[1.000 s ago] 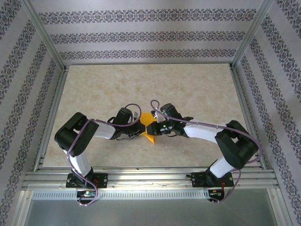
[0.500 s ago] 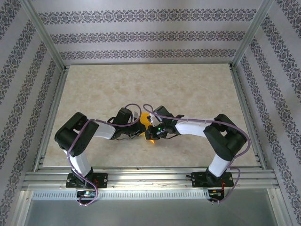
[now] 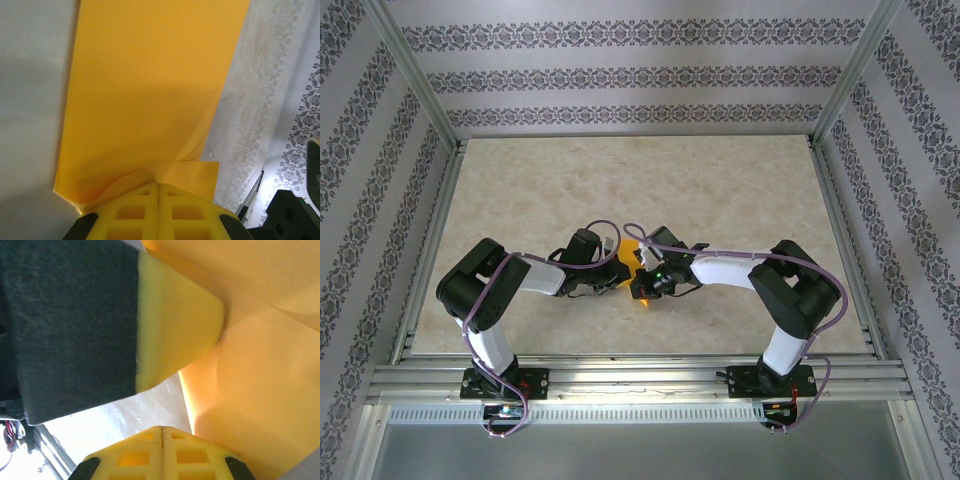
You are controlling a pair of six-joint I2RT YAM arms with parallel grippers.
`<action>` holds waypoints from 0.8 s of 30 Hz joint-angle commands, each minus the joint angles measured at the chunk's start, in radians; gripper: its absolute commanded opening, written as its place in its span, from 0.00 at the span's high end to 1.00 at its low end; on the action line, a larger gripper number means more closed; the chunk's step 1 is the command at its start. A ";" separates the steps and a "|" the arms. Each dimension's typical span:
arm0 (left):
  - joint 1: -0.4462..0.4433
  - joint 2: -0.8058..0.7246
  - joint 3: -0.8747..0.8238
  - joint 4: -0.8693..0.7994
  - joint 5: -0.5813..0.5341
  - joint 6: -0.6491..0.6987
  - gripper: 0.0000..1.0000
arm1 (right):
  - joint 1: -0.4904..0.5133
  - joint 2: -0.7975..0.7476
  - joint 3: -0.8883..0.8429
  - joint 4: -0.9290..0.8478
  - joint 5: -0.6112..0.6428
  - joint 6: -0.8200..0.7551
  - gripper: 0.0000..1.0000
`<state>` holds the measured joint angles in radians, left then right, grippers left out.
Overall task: Fold a paper plane with a square sheet of paper (pick it up from the middle)
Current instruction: Third fold the triangle at the center of the table.
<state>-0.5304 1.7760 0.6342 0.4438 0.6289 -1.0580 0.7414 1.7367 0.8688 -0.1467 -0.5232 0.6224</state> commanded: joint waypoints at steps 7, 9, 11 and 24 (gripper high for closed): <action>-0.012 0.046 -0.012 -0.040 -0.015 0.021 1.00 | -0.013 0.015 -0.063 0.023 0.005 0.007 0.96; -0.012 0.046 -0.011 -0.042 -0.017 0.020 1.00 | -0.014 0.014 -0.080 0.036 0.003 0.014 0.96; -0.012 0.048 -0.012 -0.043 -0.017 0.020 1.00 | -0.015 0.010 -0.100 0.052 0.002 0.022 0.96; -0.012 0.057 -0.019 -0.068 -0.043 0.016 1.00 | -0.028 -0.025 -0.217 0.188 -0.061 0.068 0.94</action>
<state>-0.5304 1.7786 0.6346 0.4458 0.6292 -1.0580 0.7094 1.7130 0.6971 0.0940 -0.5858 0.6823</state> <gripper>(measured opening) 0.062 0.064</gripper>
